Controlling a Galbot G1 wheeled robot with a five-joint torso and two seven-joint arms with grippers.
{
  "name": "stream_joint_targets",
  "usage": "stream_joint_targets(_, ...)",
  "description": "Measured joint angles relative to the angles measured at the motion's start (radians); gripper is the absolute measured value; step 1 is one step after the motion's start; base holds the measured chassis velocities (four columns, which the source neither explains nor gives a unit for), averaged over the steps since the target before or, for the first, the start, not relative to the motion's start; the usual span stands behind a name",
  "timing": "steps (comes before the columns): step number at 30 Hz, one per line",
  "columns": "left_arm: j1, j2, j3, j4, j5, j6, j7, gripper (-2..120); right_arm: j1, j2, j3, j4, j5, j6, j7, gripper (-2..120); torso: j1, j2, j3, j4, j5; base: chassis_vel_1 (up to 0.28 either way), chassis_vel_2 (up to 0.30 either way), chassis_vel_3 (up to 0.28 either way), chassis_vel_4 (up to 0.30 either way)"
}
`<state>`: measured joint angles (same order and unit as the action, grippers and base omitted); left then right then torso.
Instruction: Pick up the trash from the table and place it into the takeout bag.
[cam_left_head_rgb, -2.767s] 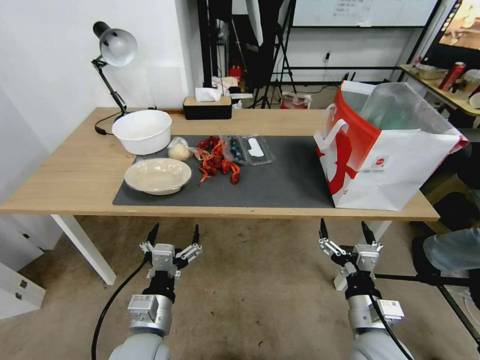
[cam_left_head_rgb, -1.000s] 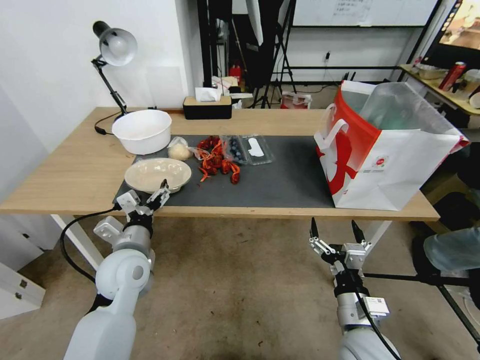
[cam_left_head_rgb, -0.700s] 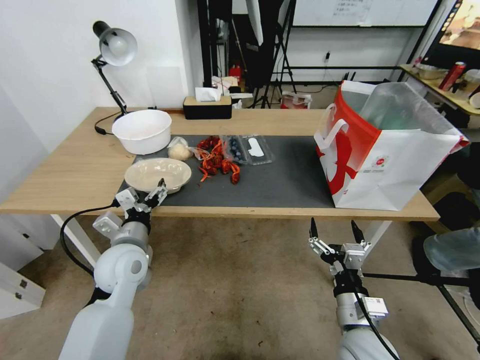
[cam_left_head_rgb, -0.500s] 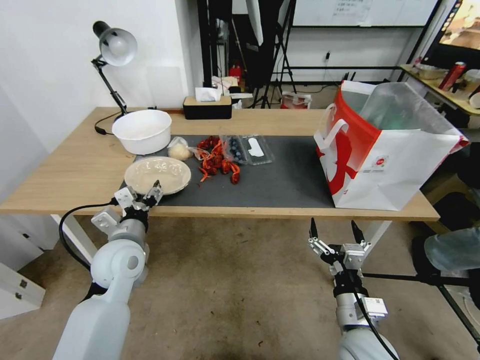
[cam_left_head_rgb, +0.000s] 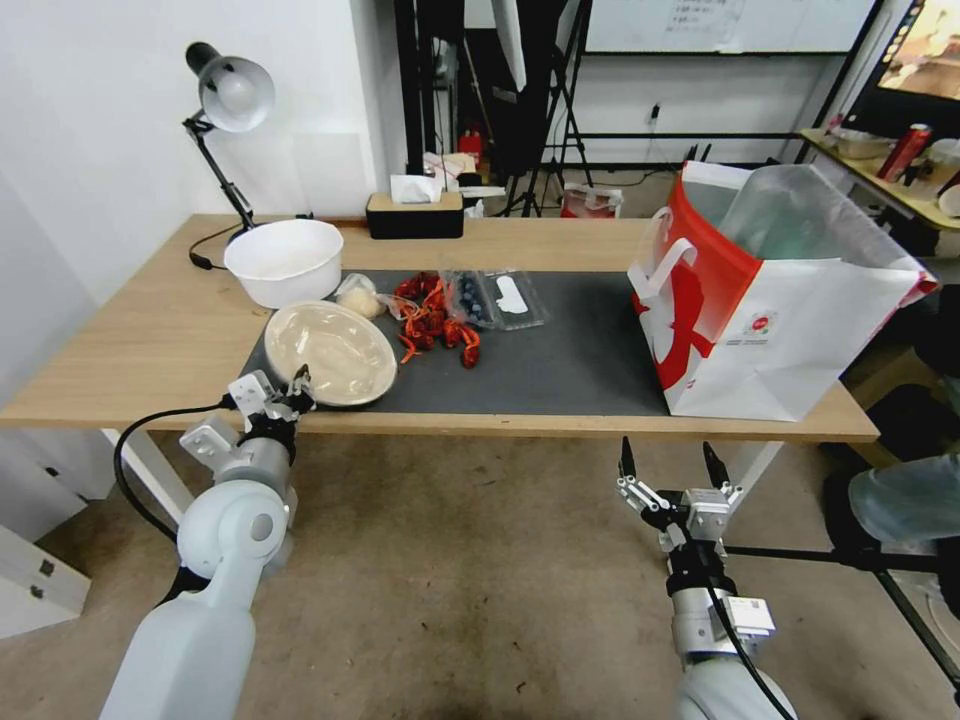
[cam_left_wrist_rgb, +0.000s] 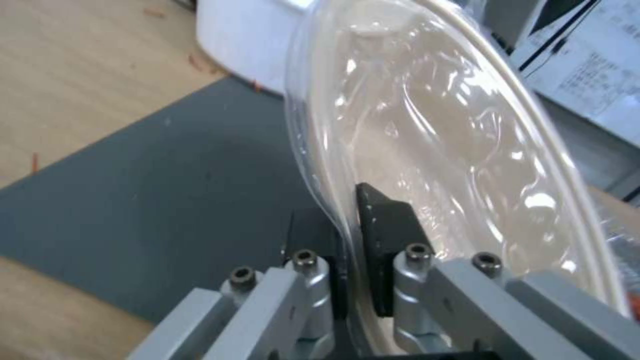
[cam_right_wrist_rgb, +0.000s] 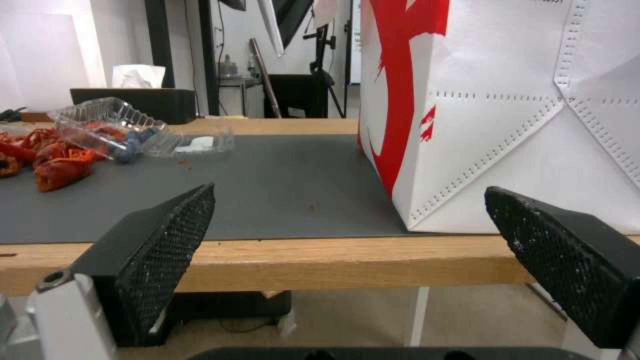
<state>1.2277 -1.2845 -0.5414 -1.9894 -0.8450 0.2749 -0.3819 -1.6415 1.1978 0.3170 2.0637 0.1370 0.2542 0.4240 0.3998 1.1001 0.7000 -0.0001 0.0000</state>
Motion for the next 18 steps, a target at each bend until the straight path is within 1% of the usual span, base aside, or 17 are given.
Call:
stream_joint_targets(1, 0.004, 0.003, 0.000, 0.000, 0.015, -0.025, 0.029, 1, -0.001, 0.000, 0.000, 0.001, 0.000, 0.000, 0.000, 100, 0.000, 0.000, 0.000, 0.0001, 0.0000, 0.000, 0.000, 0.000, 0.000)
stream_joint_targets(3, 0.009, 0.008, 0.000, 0.000, 0.032, -0.063, 0.071, 1, -0.004, 0.001, 0.000, 0.002, -0.001, 0.000, 0.000, 100, 0.000, 0.000, 0.000, 0.0002, -0.0002, 0.000, 0.000, 0.000, 0.000)
stream_joint_targets(4, 0.009, 0.008, 0.000, 0.000, 0.032, -0.063, 0.071, 1, -0.004, 0.001, 0.000, 0.002, -0.001, 0.000, 0.000, 100, 0.000, 0.000, 0.000, 0.0002, -0.0002, 0.000, 0.000, 0.000, 0.000)
stream_joint_targets(7, 0.008, 0.024, 0.004, 0.001, 0.049, -0.139, 0.166, 1, -0.009, 0.003, 0.001, 0.002, -0.003, 0.002, 0.001, 100, 0.000, 0.000, 0.000, 0.0002, -0.0001, 0.000, 0.000, 0.000, 0.000)
stream_joint_targets(8, 0.008, 0.024, 0.004, 0.001, 0.049, -0.139, 0.166, 1, -0.009, 0.003, 0.001, 0.002, -0.003, 0.002, 0.001, 100, 0.000, 0.000, 0.000, 0.0002, -0.0001, 0.000, 0.000, 0.000, 0.000)
stream_joint_targets(9, 0.005, 0.035, 0.008, 0.003, 0.058, -0.170, 0.213, 1, -0.012, 0.004, 0.001, 0.002, -0.004, 0.003, 0.001, 100, 0.000, 0.000, 0.000, 0.0002, -0.0001, 0.000, 0.000, 0.000, 0.000)
stream_joint_targets(10, 0.001, 0.048, 0.013, 0.004, 0.063, -0.190, 0.246, 1, -0.013, 0.005, 0.002, 0.002, -0.004, 0.004, 0.001, 100, 0.000, 0.000, 0.000, 0.0001, -0.0001, 0.000, 0.000, 0.000, 0.000)
stream_joint_targets(11, -0.002, 0.057, 0.017, 0.006, 0.065, -0.204, 0.266, 1, -0.014, 0.006, 0.002, 0.002, -0.005, 0.004, 0.002, 100, 0.000, 0.000, 0.000, 0.0001, 0.0000, 0.000, 0.000, 0.000, 0.000)
stream_joint_targets(12, -0.002, 0.057, 0.017, 0.006, 0.065, -0.204, 0.266, 1, -0.014, 0.006, 0.002, 0.002, -0.005, 0.004, 0.002, 100, 0.000, 0.000, 0.000, 0.0001, 0.0000, 0.000, 0.000, 0.000, 0.000)
stream_joint_targets(13, -0.012, 0.083, 0.028, 0.012, 0.071, -0.233, 0.304, 1, -0.014, 0.007, 0.004, 0.000, -0.005, 0.005, 0.003, 100, 0.000, 0.000, 0.000, 0.0002, -0.0001, 0.000, 0.000, 0.000, 0.000)
stream_joint_targets(14, -0.022, 0.101, 0.036, 0.017, 0.073, -0.252, 0.326, 1, -0.014, 0.007, 0.006, -0.001, -0.006, 0.005, 0.004, 100, 0.000, 0.000, 0.000, 0.0001, 0.0000, 0.000, 0.000, 0.000, 0.000)
stream_joint_targets(15, -0.031, 0.117, 0.042, 0.021, 0.076, -0.266, 0.342, 1, -0.014, 0.007, 0.006, -0.002, -0.006, 0.005, 0.004, 100, 0.000, 0.000, 0.000, 0.0002, -0.0001, 0.000, 0.000, 0.000, 0.000)
stream_joint_targets(16, -0.031, 0.117, 0.042, 0.021, 0.076, -0.266, 0.342, 1, -0.014, 0.007, 0.006, -0.002, -0.006, 0.005, 0.004, 100, 0.000, 0.000, 0.000, 0.0002, -0.0001, 0.000, 0.000, 0.000, 0.000)
stream_joint_targets(18, -0.061, 0.161, 0.060, 0.033, 0.084, -0.291, 0.373, 1, -0.011, 0.009, 0.007, -0.006, -0.006, 0.005, 0.005, 100, 0.000, 0.000, 0.000, 0.0001, -0.0002, 0.000, 0.000, 0.000, 0.000)
